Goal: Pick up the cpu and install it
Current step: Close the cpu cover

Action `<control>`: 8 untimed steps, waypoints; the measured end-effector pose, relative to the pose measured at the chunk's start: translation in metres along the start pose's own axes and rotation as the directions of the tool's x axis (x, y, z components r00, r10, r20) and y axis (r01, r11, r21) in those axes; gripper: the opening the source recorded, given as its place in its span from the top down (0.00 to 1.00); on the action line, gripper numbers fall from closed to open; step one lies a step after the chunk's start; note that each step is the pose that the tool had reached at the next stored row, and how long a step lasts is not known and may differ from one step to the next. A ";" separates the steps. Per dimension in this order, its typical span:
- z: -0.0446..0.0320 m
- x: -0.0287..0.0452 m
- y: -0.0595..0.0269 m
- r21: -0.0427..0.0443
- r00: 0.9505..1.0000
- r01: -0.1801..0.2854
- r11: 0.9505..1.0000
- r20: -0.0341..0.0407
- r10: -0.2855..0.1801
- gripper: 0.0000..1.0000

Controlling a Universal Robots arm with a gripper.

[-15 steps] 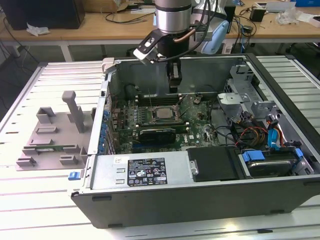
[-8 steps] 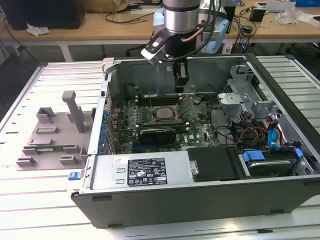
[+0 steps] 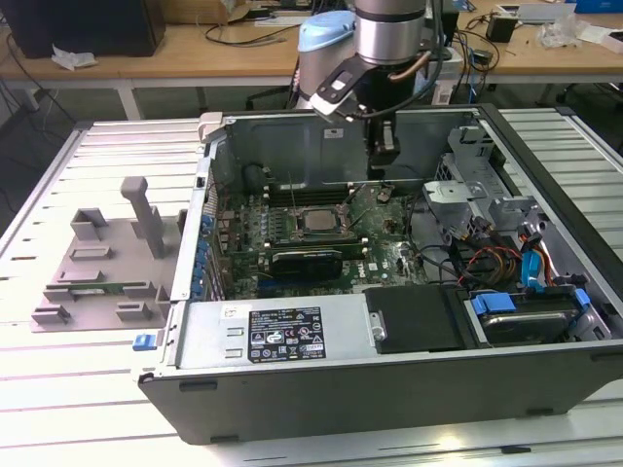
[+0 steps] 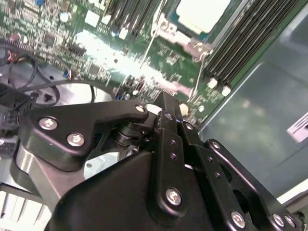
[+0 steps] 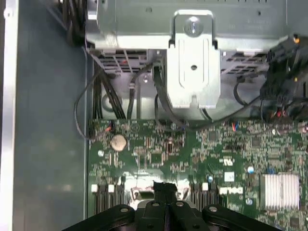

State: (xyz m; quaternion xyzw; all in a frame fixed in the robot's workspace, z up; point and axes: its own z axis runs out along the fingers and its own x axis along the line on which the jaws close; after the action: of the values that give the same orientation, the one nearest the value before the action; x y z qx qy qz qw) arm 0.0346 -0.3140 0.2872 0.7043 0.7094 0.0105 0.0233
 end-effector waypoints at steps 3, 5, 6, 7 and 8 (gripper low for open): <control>0.0002 0.0000 0.0050 0.000 1.000 0.000 1.000 0.000 0.000 0.89; 0.0002 0.0000 0.0051 0.000 1.000 0.000 1.000 0.000 0.000 0.89; 0.0005 -0.0001 0.0053 0.000 1.000 0.000 1.000 0.000 0.000 0.89; 0.0011 -0.0001 0.0057 0.000 1.000 0.000 1.000 0.000 0.000 0.89; 0.0020 -0.0001 0.0063 0.001 1.000 0.000 1.000 0.000 0.000 0.89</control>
State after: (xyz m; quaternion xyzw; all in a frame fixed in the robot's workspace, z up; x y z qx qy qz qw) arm 0.0410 -0.3141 0.2855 0.7043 0.7095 0.0100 0.0230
